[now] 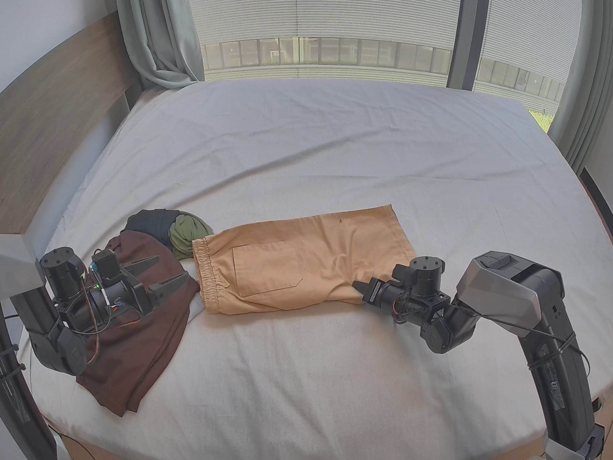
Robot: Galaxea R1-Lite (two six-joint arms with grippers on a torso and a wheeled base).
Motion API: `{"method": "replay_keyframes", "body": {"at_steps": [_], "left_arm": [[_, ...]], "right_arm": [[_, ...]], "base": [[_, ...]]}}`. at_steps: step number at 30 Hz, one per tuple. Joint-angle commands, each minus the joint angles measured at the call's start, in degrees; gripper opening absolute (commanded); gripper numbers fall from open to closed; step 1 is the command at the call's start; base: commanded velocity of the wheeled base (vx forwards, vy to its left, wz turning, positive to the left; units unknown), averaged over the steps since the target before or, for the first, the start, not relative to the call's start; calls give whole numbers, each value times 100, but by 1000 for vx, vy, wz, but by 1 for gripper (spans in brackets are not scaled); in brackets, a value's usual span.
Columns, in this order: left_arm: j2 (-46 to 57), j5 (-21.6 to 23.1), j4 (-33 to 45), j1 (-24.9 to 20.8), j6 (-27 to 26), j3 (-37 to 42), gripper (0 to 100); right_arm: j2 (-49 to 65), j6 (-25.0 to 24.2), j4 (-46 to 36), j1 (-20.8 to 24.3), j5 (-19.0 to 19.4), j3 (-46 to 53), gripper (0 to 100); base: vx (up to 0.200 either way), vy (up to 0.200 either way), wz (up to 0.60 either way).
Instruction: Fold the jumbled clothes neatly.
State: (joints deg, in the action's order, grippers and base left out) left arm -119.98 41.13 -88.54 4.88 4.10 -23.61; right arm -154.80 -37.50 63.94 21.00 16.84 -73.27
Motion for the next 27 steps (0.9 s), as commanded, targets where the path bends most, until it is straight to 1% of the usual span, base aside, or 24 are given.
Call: {"method": "replay_keyframes", "body": {"at_steps": [1,27], "left_arm": [[-34,0,-5,13,3,6,100],[-184,0,-5,22,-5,-12,100]], "right_arm": [[72,6,13,9,13,49,0],[64,32,22,79,13,146,0]], "base": [[0,0,0],[0,0,0]]}}
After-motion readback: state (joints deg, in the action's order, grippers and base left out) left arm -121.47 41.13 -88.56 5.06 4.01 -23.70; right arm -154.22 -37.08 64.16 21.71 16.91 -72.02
